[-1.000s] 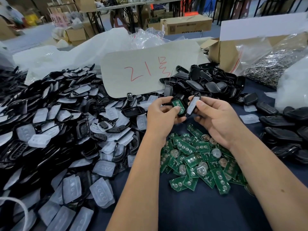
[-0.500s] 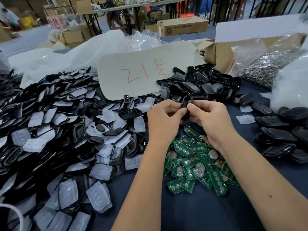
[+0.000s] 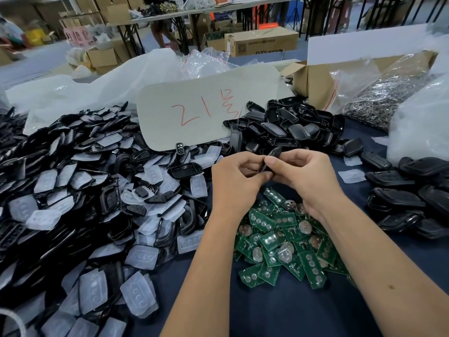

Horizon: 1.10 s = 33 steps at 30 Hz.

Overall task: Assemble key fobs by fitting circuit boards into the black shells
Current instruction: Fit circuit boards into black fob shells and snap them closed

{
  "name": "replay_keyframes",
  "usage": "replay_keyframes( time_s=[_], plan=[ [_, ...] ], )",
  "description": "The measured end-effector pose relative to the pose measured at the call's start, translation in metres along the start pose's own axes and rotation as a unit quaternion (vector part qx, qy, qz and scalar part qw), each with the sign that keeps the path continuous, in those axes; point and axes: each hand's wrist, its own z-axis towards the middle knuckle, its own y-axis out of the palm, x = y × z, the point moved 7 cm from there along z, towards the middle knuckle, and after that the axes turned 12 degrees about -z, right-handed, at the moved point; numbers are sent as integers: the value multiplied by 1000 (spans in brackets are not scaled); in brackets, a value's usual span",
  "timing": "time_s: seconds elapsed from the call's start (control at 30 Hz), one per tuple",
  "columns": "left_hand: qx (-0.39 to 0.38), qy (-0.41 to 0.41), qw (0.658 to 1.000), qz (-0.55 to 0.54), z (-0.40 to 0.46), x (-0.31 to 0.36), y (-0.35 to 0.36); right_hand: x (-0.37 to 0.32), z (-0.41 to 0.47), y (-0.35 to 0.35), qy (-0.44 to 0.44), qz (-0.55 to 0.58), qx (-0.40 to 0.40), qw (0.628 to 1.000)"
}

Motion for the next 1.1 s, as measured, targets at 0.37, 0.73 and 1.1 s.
replay_keyframes(
  time_s=[0.37, 0.73, 1.1],
  plan=[
    [-32, -17, 999, 22, 4, -2, -6, -24, -4, -5, -145, -103, -115, 977],
    [-62, -11, 998, 21, 5, -3, -14, -31, -8, 1, -193, -118, -113, 968],
    [-40, 19, 999, 20, 6, 3, -8, -30, -5, 2, -184, -112, -88, 973]
  ],
)
